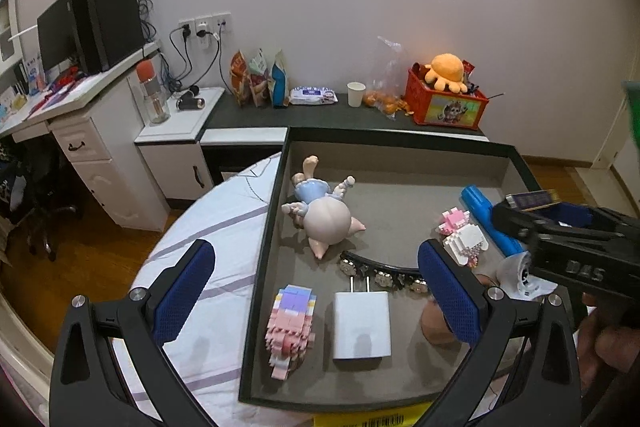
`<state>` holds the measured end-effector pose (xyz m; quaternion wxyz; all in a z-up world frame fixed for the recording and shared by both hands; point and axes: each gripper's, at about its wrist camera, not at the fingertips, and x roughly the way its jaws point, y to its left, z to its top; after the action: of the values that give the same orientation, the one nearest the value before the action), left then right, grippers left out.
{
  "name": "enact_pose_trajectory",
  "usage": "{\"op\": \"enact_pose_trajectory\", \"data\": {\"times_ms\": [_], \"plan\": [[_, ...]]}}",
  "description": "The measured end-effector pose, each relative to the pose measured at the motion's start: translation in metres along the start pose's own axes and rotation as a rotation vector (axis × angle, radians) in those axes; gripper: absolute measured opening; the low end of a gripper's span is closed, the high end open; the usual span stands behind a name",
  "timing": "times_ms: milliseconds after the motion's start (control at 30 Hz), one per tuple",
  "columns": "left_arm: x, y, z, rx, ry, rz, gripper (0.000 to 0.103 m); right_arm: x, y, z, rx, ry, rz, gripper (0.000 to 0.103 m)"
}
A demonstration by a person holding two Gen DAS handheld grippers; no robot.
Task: Organize rigid objects
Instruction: 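Carry the blue-and-gold packet into the pink box and release it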
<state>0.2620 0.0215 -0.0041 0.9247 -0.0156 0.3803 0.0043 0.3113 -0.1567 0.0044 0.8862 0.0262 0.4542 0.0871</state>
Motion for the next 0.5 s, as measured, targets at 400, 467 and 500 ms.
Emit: {"op": "enact_pose_trajectory", "data": {"times_ms": [400, 467, 500], "plan": [[0.012, 0.002, -0.008, -0.013, 0.028, -0.008, 0.103, 0.038, -0.007, -0.005, 0.008, 0.114, -0.011, 0.085], [0.010, 0.003, -0.009, -0.012, 0.025, -0.008, 0.103, 0.037, -0.008, -0.006, 0.013, 0.114, -0.011, 0.087], [0.009, 0.003, -0.010, -0.013, 0.025, -0.008, 0.103, 0.037, -0.008, -0.005, 0.014, 0.115, -0.015, 0.088]]}}
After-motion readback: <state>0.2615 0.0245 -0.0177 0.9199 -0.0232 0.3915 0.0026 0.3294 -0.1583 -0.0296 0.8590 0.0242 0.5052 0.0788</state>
